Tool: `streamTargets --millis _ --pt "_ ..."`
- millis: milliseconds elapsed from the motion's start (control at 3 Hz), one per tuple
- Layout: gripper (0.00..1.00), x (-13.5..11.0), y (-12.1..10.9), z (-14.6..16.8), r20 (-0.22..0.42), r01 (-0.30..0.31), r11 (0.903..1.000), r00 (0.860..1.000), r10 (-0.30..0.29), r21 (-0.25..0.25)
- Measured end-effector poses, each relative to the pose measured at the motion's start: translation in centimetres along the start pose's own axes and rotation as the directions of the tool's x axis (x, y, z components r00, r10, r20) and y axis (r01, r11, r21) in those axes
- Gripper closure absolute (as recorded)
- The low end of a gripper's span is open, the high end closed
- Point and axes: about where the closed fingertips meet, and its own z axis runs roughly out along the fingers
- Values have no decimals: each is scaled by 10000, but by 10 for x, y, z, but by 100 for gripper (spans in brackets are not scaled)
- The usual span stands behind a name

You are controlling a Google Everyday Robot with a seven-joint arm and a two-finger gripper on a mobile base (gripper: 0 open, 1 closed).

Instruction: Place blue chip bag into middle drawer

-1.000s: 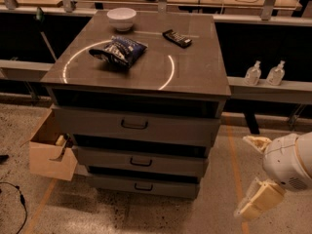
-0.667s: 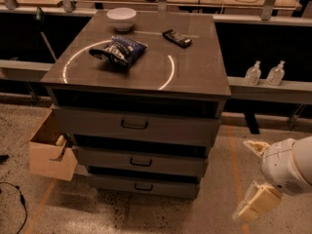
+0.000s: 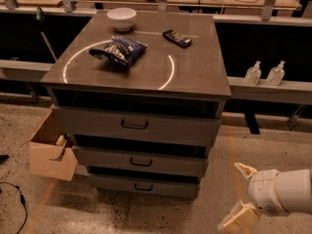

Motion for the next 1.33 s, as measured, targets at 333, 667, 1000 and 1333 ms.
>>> streamTargets --millis 333,667,1000,1333 --pt "0 24 -3 43 804 -791 9967 9935 804 -197" --pt "0 42 -5 89 1551 -2038 9780 9657 2084 -450" --pt "0 48 -5 130 1770 -3233 9456 9291 3247 -374" --pt "0 55 -25 134 1846 -3499 9357 9235 3363 461"
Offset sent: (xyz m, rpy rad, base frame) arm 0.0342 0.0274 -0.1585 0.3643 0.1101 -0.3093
